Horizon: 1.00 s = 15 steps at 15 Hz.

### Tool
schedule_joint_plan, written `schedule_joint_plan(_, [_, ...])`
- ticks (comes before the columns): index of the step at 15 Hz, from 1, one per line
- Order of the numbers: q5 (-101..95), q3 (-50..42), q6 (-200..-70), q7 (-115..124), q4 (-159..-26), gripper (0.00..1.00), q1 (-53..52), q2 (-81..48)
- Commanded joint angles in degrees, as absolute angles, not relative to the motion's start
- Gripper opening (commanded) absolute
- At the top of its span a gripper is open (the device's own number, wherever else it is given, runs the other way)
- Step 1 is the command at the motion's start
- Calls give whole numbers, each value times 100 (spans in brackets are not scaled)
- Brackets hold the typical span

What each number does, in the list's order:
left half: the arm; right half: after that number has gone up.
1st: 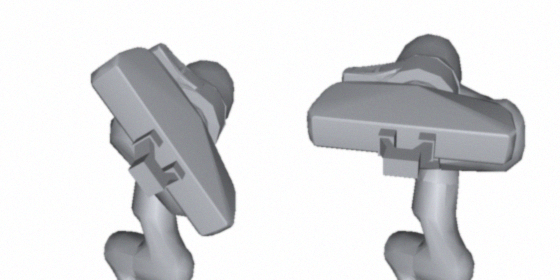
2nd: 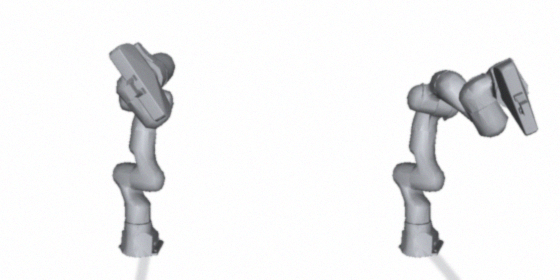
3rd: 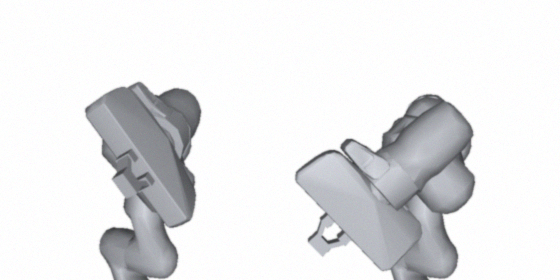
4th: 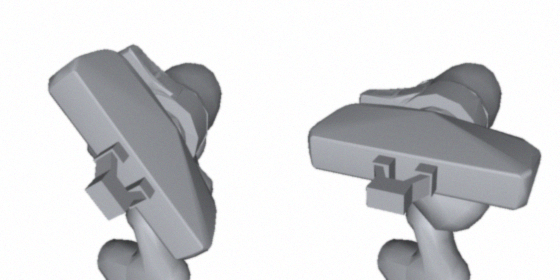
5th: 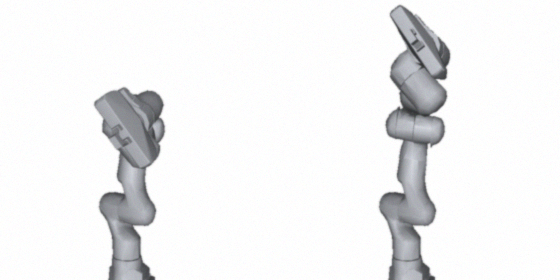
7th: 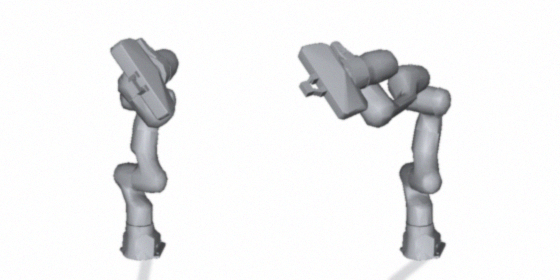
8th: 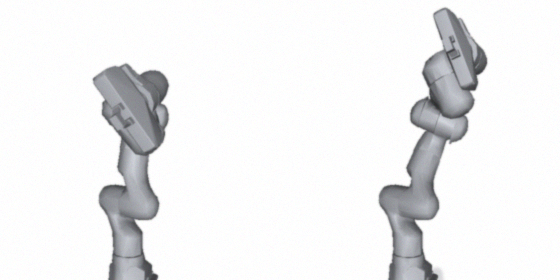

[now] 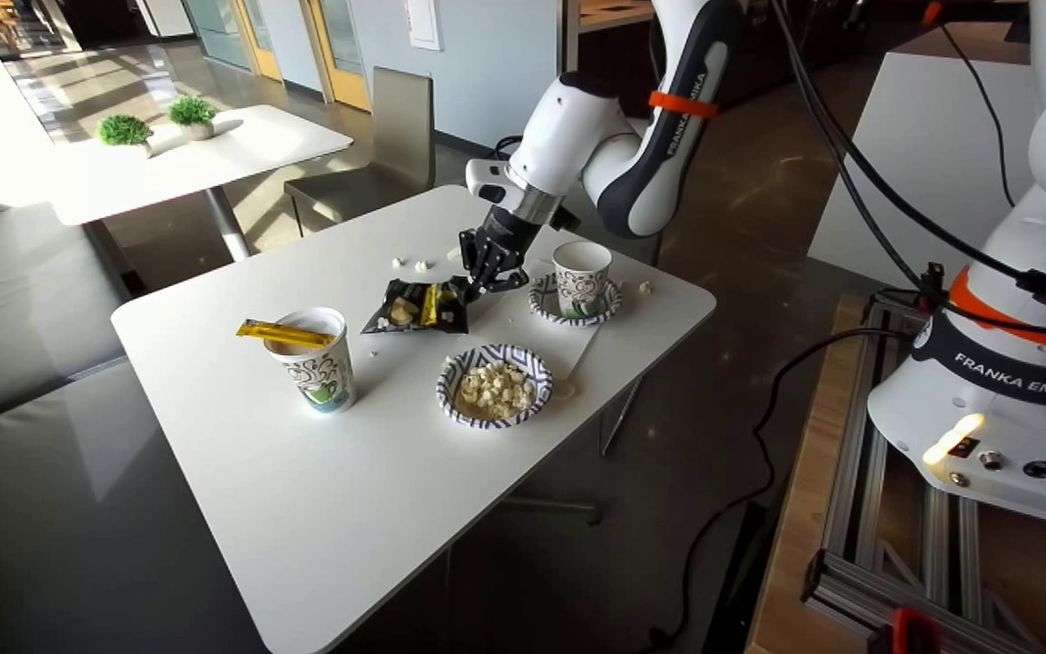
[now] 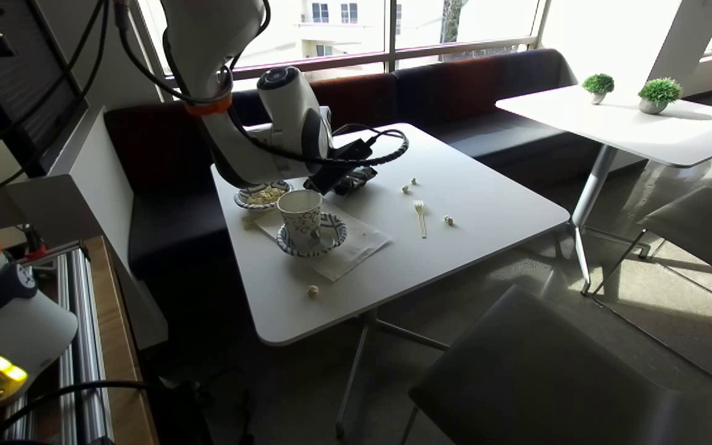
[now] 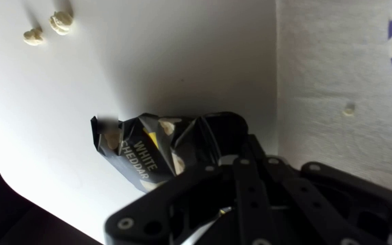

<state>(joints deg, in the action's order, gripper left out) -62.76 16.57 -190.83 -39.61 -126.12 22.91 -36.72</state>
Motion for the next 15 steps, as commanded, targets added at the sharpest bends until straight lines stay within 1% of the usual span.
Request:
schedule_joint_plan(1, [-6333,1360,-19427,-4084,-12504,0,2040,-3730])
schedule_joint_plan(8, [-6231,1028,-19954,-4302,-12447,0,1818,-3924])
schedule_joint_plan(9, [-6414,709,-20148,-4027,-12336,0,1545,-3957])
schedule_joint_plan(10, [-6421,603,-20268,-4065,-12248,0,1477,-4032])
schedule_joint_plan(11, [-6010,580,-20399,-4492,-12263,0,1452,-4123])
schedule_joint_plan(15, [-5381,236,-21086,-4917,-12053,0,1101,-4567])
